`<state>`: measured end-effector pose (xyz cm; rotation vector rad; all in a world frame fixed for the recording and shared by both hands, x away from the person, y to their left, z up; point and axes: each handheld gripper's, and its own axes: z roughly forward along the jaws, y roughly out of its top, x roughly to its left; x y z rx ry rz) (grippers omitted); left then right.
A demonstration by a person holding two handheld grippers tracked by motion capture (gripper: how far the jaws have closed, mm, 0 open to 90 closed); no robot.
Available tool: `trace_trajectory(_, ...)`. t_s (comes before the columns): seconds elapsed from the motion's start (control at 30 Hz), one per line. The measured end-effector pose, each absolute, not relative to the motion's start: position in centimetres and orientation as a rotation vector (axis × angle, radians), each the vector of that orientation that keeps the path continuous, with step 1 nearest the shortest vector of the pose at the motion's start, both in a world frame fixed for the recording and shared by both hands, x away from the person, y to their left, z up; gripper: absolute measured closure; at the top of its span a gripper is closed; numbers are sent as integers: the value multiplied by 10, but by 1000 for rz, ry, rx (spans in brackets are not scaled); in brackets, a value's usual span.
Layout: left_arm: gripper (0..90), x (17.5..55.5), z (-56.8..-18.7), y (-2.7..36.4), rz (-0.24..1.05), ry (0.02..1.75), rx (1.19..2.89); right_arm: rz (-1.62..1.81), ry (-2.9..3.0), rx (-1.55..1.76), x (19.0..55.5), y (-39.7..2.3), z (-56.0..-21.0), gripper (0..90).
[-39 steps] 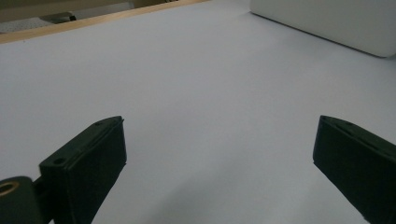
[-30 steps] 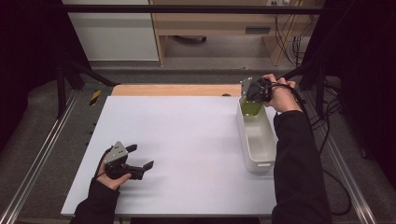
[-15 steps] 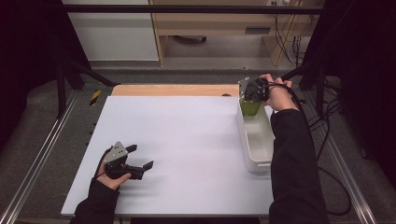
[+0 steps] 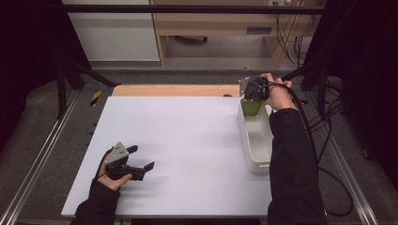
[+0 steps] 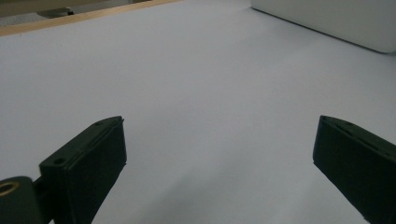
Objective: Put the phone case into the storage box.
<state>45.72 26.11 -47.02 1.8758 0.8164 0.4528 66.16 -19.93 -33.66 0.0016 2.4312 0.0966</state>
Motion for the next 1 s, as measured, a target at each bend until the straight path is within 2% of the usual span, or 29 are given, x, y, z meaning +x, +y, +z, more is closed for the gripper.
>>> trace_trajectory(0.57, 25, 457, -470, 261, 453, 817, 1876, 74, 2402, 20, 666, -196, -340, 732)
trace_trajectory(1.0, 25, 457, -470, 261, 455, 814, 1871, 180, 2379, 115, 659, -199, -327, 452)
